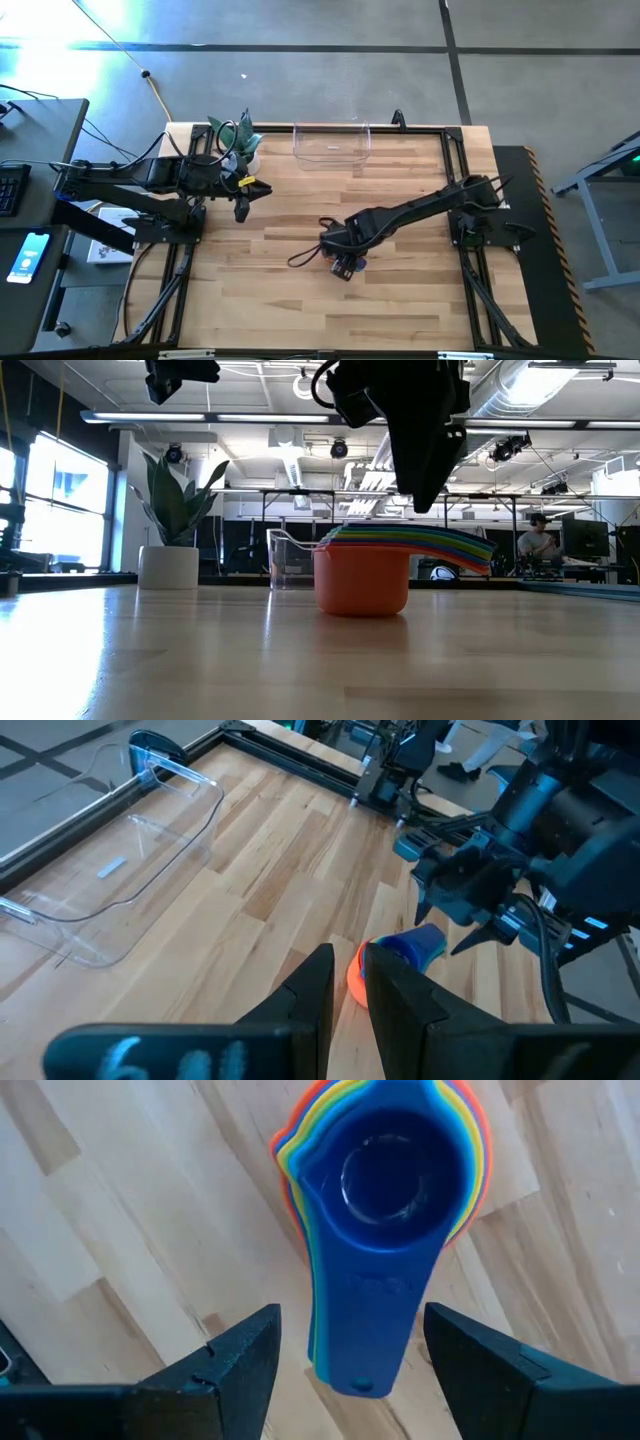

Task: Nest measuring cups in basket
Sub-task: Put the stack of measuring cups into the transparent bin

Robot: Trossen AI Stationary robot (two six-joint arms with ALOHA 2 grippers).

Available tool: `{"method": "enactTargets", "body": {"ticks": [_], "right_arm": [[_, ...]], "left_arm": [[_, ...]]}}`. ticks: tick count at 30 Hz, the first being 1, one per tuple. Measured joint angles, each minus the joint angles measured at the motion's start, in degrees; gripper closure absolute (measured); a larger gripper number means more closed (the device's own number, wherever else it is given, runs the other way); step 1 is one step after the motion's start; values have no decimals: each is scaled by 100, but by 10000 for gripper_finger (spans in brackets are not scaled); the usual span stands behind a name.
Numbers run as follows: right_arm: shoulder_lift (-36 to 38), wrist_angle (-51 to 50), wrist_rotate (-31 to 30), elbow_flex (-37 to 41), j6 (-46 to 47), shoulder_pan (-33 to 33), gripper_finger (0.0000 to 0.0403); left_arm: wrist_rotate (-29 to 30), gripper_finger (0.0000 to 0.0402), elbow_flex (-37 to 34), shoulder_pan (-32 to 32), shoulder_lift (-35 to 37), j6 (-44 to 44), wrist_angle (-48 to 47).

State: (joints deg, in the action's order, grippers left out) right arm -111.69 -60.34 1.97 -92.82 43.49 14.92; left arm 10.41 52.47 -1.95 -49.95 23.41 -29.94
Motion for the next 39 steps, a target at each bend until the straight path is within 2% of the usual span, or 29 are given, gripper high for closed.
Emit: {"method": "enactTargets", "body": {"ticks": [11,18,39], "right_arm": [[-57,-20,-210,0,-3,18,166],[-270,-12,-30,0,-46,21,166],[-408,85,-2,0,72,34,166]], "left_arm": [[0,353,0,-1,0,-1,-19],[-1,353,0,-2,0,30,-24],[0,353,0,-1,0,-10,-30]]}}
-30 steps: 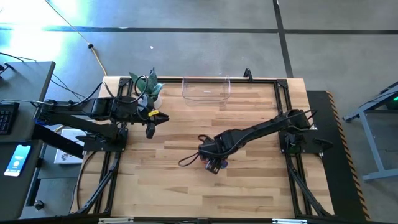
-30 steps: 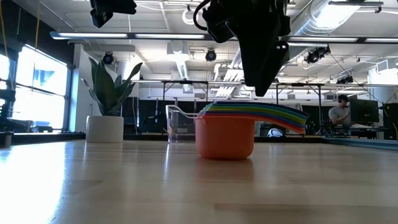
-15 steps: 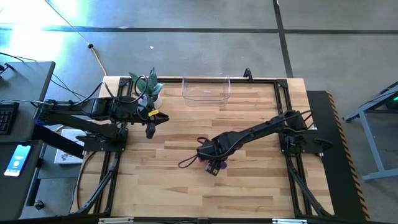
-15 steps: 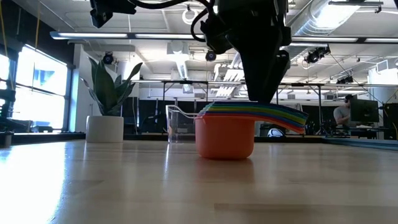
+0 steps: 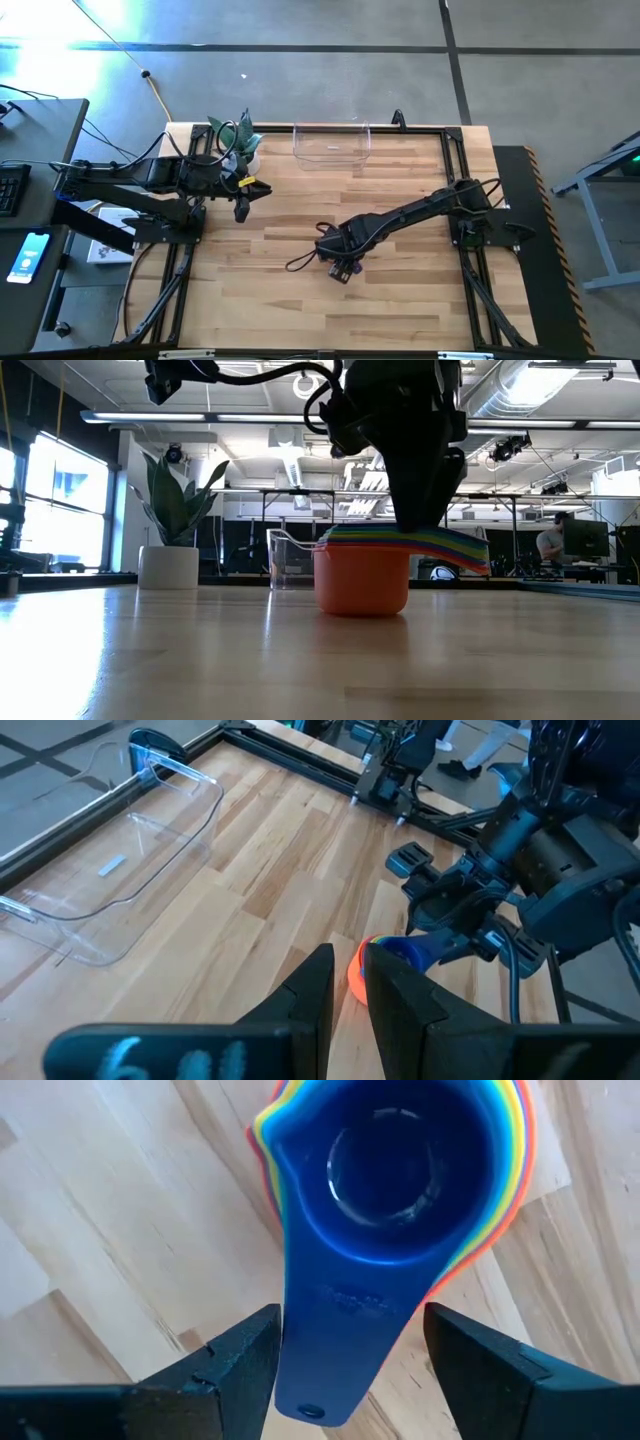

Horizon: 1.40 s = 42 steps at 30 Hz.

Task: Nest measuring cups in basket
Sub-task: Put the stack of measuring cups into the transparent bin

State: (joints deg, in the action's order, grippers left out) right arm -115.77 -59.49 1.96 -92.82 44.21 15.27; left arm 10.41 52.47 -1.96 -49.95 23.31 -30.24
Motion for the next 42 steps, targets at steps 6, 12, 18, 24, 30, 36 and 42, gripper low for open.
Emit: {"method": "enactTargets", "body": {"ticks": [6,12,18,24,30,36,42], "right_arm": [[-8,-5,-41,0,85,0,166],[-184,111,182,0,85,5,166],[-199,117,98,0,203,15,166],[-199,115,-41,0,229,13,166],[-387,90,10,-2,227,13,166],[-415,91,-71,-2,236,13,166],[-415,91,-152,-2,244,15,184]], "left_arm": [[0,353,0,0,0,-46,-2],[0,353,0,0,0,-48,-2],[0,353,0,0,0,-50,-2],[0,353,0,0,0,-50,-2],[0,353,0,0,0,-51,-2],[0,353,0,0,0,-50,-2],[0,353,0,0,0,-65,-2]]}}
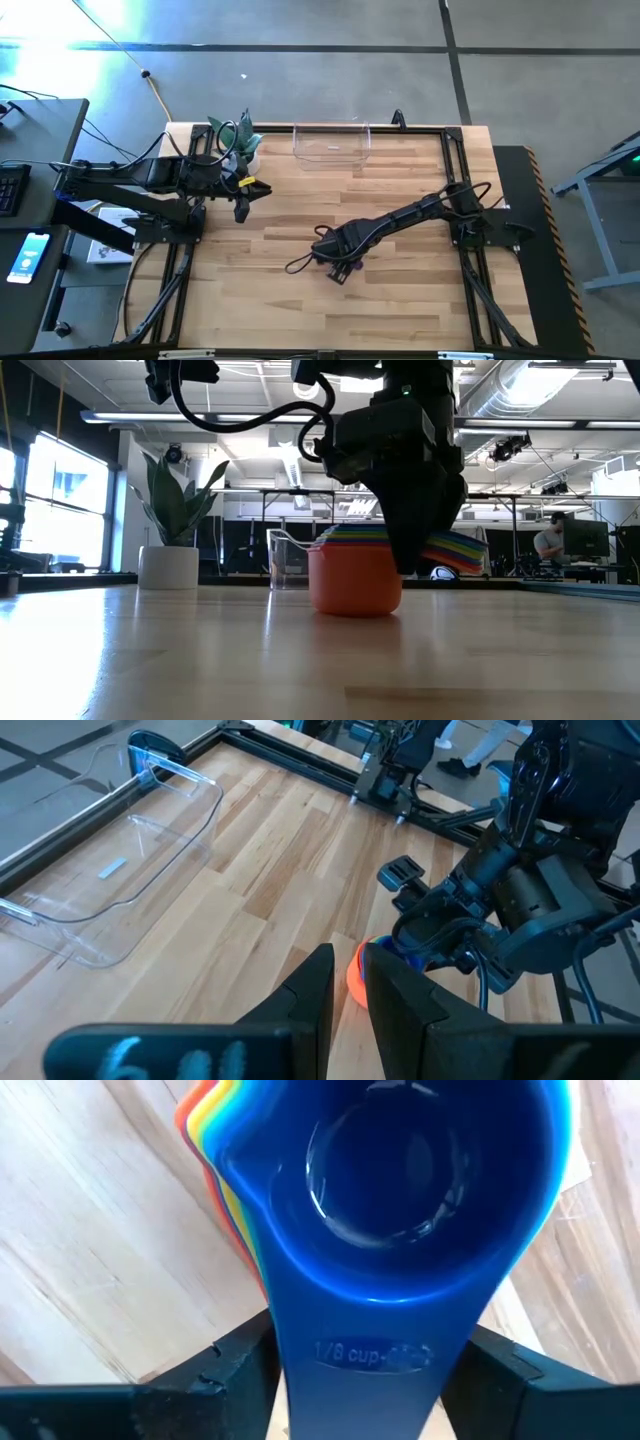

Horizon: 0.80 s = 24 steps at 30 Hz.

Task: Nest measuring cups in basket
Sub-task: Put the stack of measuring cups into the transparent bin

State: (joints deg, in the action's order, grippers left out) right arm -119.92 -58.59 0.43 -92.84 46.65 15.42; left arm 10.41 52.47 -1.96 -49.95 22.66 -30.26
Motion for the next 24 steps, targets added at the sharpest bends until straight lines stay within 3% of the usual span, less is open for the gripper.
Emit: {"method": "enactTargets", "body": {"ticks": [8,24], "right_arm": [[-2,0,8,0,-8,-1,251],[-2,-52,89,0,243,-15,272]], "left_arm": [[0,353,0,0,0,-134,0],[-1,353,0,0,0,-277,0]]}}
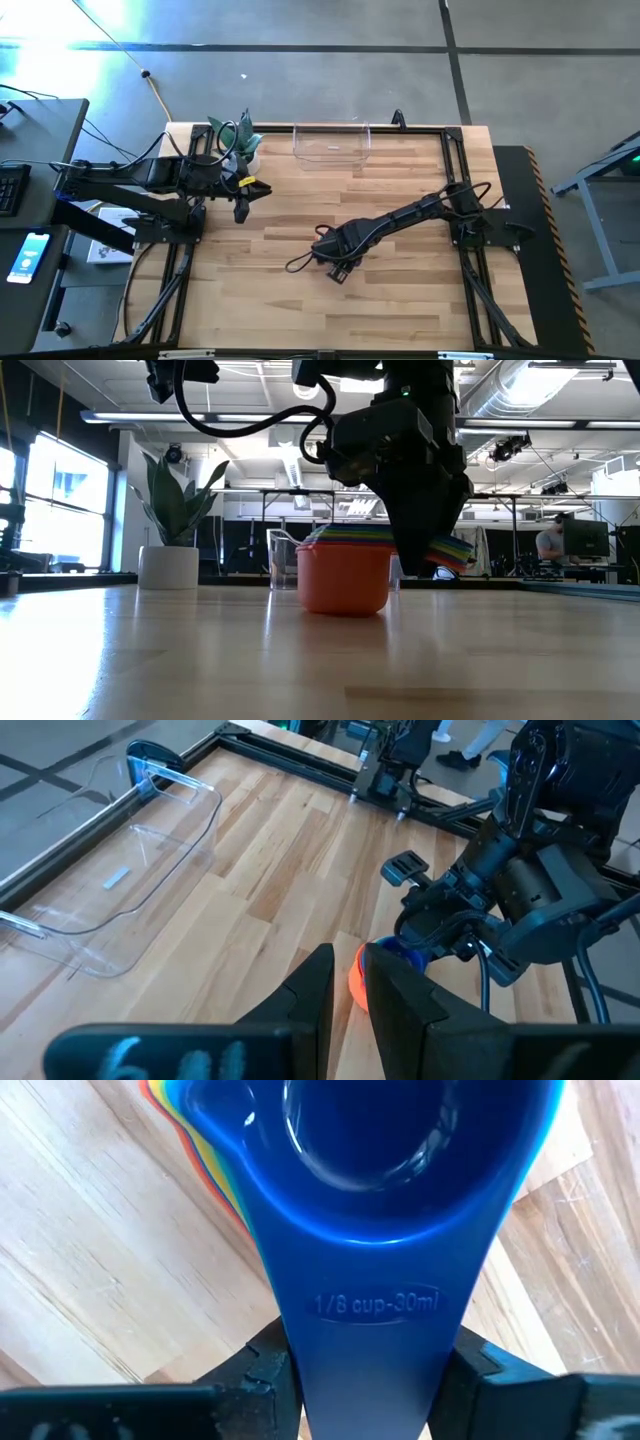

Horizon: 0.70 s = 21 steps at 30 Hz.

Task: Nest measuring cups in basket
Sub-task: Put the stack of measuring cups into the transparent bin

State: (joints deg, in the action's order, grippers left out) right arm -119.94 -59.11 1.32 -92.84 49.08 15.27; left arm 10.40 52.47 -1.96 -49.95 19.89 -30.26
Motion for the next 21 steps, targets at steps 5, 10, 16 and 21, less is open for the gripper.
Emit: {"method": "enactTargets", "body": {"ticks": [5,10,16,21], "right_arm": [[-2,-2,4,0,16,-43,272],[-2,-19,0,0,2,-70,273],[-2,-19,-84,0,-2,-69,273],[-2,-23,-161,0,-33,-115,273]], "left_arm": [[1,353,0,0,0,-13,0],[1,353,-1,0,0,-12,0],[1,353,-2,0,0,-12,0],[1,353,-2,0,0,-12,0]]}}
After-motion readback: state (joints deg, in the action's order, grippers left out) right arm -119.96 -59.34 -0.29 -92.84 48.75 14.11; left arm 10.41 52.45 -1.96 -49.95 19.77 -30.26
